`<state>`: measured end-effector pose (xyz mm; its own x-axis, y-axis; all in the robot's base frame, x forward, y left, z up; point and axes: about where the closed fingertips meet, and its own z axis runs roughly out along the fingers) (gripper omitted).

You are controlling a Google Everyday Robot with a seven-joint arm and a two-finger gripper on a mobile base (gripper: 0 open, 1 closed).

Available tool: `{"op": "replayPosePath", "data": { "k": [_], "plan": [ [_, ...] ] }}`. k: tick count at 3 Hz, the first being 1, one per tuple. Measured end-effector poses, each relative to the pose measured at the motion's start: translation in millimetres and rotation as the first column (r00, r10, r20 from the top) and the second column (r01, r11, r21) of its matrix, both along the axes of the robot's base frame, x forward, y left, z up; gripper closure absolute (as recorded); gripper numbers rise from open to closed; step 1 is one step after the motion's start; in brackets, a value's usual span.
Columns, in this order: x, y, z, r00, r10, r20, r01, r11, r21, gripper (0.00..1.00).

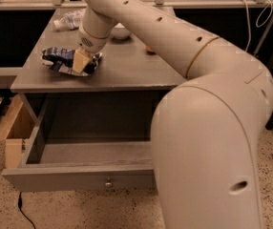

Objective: Place blue chip bag into top drawer

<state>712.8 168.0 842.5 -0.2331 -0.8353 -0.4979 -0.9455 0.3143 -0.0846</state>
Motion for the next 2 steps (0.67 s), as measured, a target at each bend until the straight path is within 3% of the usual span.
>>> {"op": "replayPosePath", "data": {
  "k": [1, 2],
  "plan": [
    [-10, -8, 11, 0.9996, 0.028, 0.007, -0.028, 0.987, 0.157, 0.69],
    [-39, -30, 52, 0.9936, 0.065, 0.092, -0.090, 0.949, 0.301, 0.92]
  ]
}}
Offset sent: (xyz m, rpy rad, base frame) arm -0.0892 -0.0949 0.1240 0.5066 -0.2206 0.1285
